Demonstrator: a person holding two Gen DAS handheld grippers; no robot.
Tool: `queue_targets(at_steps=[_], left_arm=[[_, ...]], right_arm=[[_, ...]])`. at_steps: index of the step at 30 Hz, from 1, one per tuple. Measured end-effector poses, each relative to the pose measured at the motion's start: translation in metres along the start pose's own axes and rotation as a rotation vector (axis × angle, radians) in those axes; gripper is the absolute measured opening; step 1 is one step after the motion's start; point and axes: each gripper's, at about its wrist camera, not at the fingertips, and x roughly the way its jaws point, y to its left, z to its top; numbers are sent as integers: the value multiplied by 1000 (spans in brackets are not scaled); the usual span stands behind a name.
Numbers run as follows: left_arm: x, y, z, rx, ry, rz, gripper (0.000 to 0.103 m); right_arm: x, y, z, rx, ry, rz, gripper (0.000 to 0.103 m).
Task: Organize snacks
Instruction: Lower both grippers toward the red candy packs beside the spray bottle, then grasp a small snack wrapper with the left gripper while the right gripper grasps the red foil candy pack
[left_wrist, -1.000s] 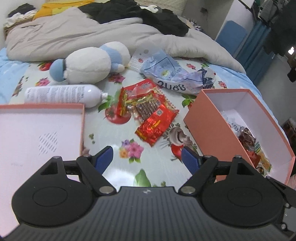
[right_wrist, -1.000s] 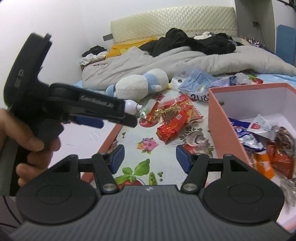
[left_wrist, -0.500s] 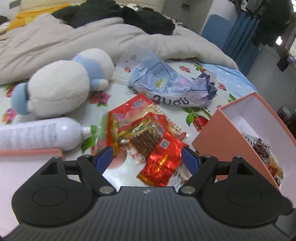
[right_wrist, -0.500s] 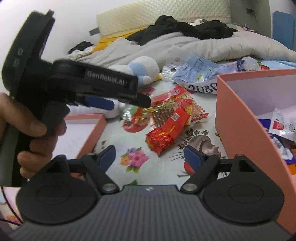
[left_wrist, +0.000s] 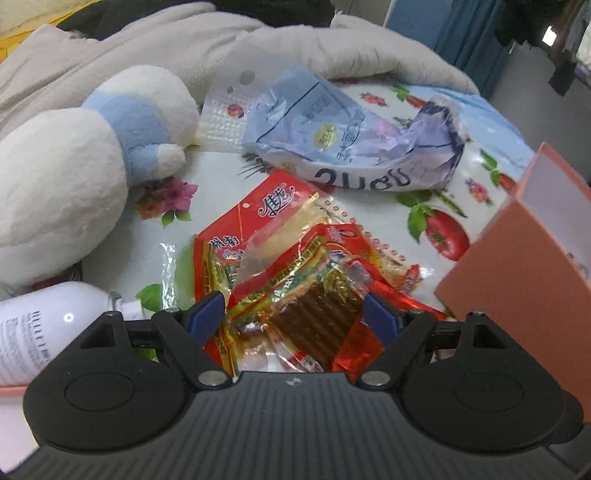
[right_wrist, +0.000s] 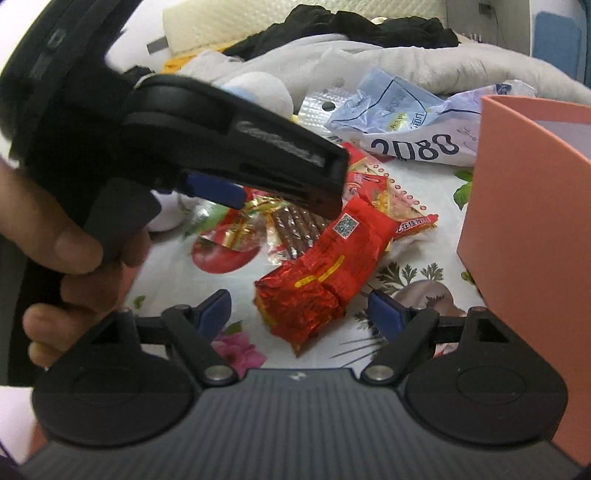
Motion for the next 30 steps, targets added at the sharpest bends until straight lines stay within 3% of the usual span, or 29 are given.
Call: queue_targets(at_steps=[6,10,11,13,14,17,20,30], left_arm=[[11,4,0,-2,2,-48,82],[6,8,0,0,-7,-32,55],[6,10,1,-7,0,-36,45],[5,10,0,3,12,-47,36],[3,8,0,14,14,-46,22],[-1,3,-1,19,15,-18,8],[-8,-1,-3,0,15,-5,3],[-67,-37,-19,-64,-26,40,1]], right_arm=[[4,-1,1,-11,-26,-26,81],[2,-3,1,-17,-39,-60,65],[2,-4,2,-18,-38,-63,61],[0,-8,3,-15,-29,-51,61],[-2,-9,3,-11,-26,-55,61],[-9,-14,2,-3,-18,-55,60],[-19,-15,0,0,-5,-45,60],[-85,-25,-3,-9,-23,-12,60]])
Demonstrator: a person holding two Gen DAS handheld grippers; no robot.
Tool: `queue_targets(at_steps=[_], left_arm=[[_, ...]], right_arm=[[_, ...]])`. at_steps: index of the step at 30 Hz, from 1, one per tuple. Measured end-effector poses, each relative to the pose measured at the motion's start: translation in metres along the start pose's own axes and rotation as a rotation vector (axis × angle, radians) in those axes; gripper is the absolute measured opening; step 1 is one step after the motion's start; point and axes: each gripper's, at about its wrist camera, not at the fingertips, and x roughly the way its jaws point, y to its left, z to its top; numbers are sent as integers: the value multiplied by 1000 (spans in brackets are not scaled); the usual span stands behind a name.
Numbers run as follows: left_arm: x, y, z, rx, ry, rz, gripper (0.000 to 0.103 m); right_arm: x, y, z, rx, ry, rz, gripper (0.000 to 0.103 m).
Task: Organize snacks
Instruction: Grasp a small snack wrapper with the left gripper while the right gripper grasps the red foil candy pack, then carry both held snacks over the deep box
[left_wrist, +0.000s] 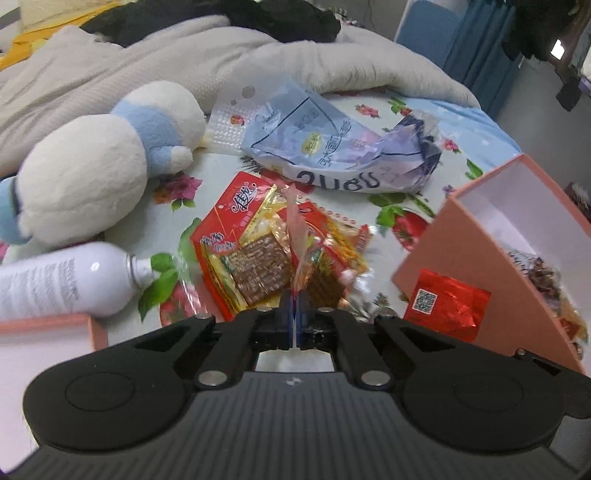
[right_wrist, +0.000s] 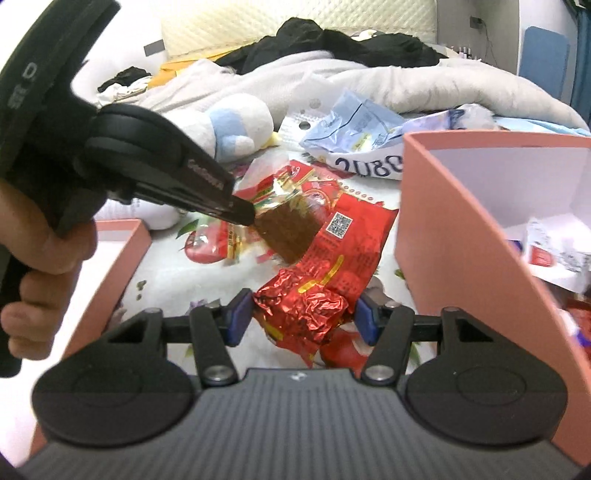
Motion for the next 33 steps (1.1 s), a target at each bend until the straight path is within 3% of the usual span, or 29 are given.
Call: queue_targets(at_steps=[12,19,33], left_arm=[[-92,-33,-47,-113,-72,38,1],[-134,-52,-92,-218,-75,33,1],[-231,-103,-153,-280,-136,53,1]], right_arm=[[-84,-13,-6,-13,-34,41,60],[-128,-23,-23,27,-43,49,60],[-221,-35,-45,35,-95,71,60]])
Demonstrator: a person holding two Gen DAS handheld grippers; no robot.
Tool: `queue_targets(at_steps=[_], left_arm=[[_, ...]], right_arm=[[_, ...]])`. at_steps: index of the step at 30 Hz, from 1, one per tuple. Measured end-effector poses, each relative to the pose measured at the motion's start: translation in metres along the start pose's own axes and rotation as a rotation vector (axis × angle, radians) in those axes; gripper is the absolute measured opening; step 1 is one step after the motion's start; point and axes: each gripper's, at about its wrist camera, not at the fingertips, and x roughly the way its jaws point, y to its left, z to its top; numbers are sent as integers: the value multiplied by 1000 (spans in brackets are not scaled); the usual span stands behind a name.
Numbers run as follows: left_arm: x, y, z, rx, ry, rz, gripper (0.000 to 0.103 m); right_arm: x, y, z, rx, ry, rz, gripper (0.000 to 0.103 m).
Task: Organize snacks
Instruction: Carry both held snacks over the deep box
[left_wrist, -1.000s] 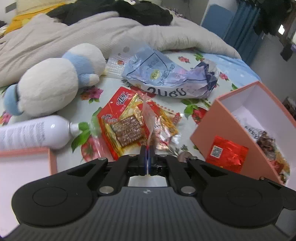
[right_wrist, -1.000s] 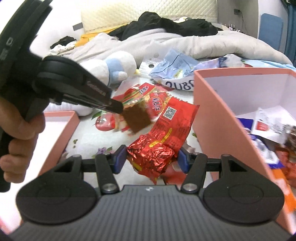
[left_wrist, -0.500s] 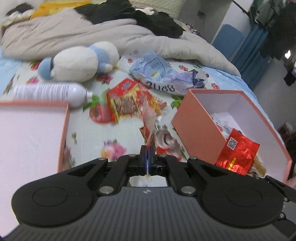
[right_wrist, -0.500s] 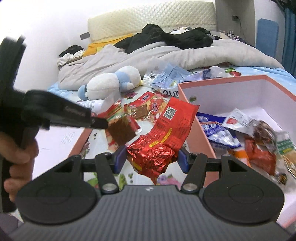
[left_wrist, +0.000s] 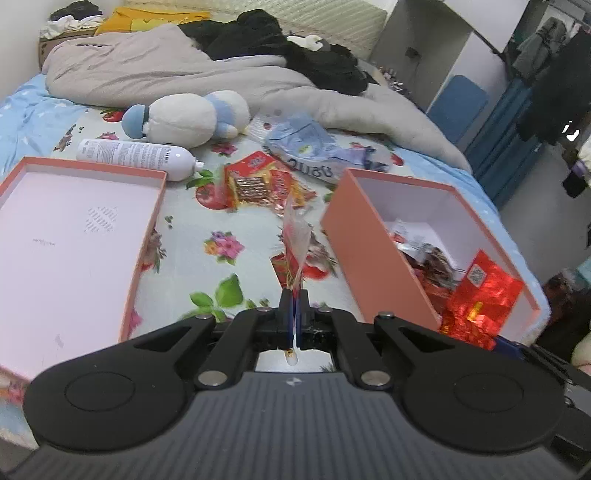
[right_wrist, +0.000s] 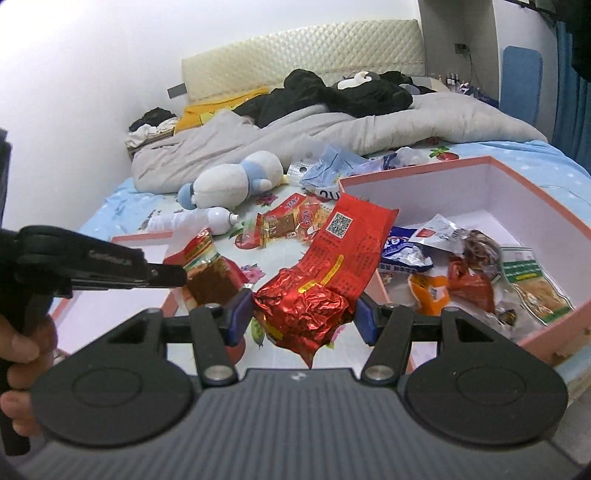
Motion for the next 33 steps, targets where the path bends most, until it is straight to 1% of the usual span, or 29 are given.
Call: queue_targets(at_steps=[6,13,16,21,25,27,33], left_arm=[[-37,-20,-19,22,-18,-20,1],[-56,-42,-36,78,-14,-20,1],[-62,-50,-41,60,-23,-30,1],[-63,-67,-44,49,-16,-56,1],[-60,-89,-45,71,-9,-94,1],[-59,-104,-46,104,-20,-110,1],[-39,-133,-37,130,2,-162,1]], right_arm=[[-33,3,-9,-30,-23,3,60],[-58,6,-11,-74,-45,3,60],[-69,-3,-16,-59,-41,-5,60],[-86,-24,-21,-3,-65,-58,60],[-92,-39,-24,26,-61,-86,60],[-94,-45,-25,29,-63,-101,60],[-93,-69,-21,79,-57,-135,60]])
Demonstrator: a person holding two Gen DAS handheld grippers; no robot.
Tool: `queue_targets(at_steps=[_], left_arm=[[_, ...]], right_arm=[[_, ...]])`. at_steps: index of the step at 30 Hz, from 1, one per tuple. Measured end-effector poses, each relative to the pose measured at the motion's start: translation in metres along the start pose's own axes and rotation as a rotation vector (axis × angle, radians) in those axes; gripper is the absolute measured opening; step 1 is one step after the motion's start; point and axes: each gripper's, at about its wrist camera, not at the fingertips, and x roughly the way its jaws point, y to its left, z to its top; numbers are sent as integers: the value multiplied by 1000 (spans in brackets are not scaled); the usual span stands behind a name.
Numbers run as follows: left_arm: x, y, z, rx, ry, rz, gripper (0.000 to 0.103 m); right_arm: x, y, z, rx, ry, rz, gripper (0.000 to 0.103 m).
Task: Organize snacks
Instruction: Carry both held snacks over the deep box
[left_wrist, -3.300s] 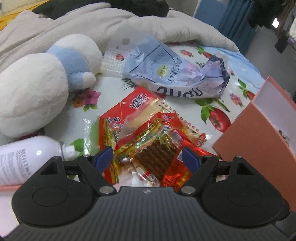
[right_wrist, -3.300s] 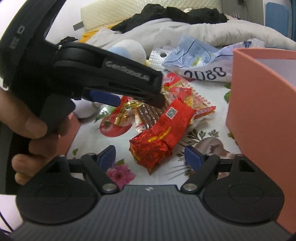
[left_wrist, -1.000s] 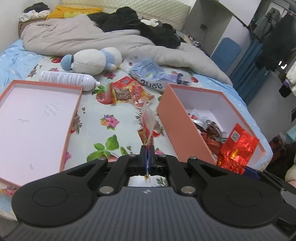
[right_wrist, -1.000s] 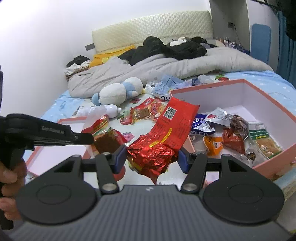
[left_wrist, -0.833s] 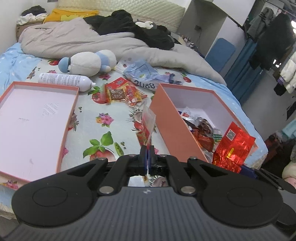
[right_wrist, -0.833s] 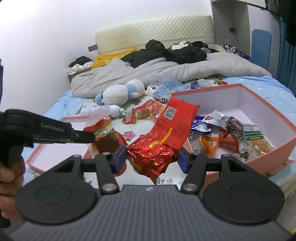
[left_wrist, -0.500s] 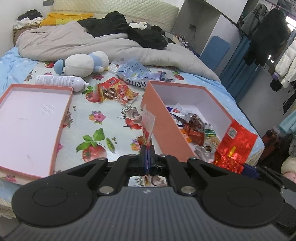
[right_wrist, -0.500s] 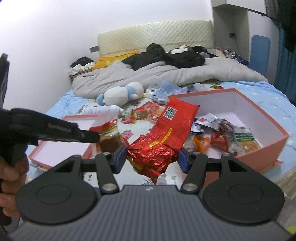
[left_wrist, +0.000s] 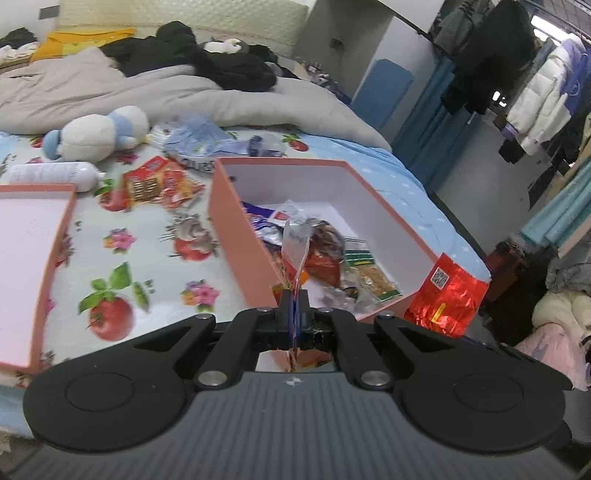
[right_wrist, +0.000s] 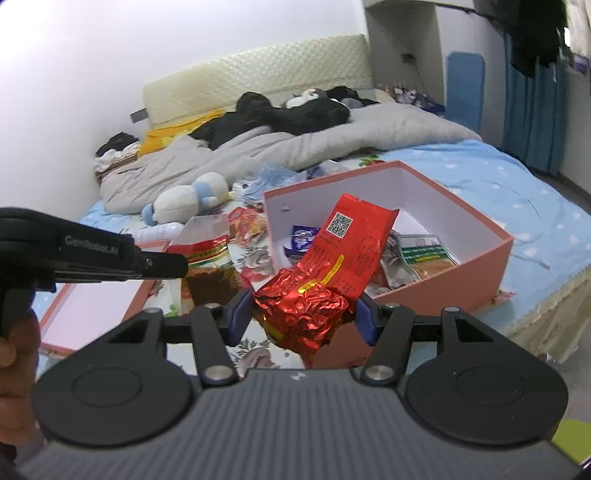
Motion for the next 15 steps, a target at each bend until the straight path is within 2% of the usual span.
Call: queue_targets(at_steps=[5,15], left_arm=[[29,-16,18,21,17,-30,1],[105,-34,58,57,78,-50,1]], right_arm=[[11,-23,10,37,-5,-36,60],[63,-63,37,80,41,-81,60]])
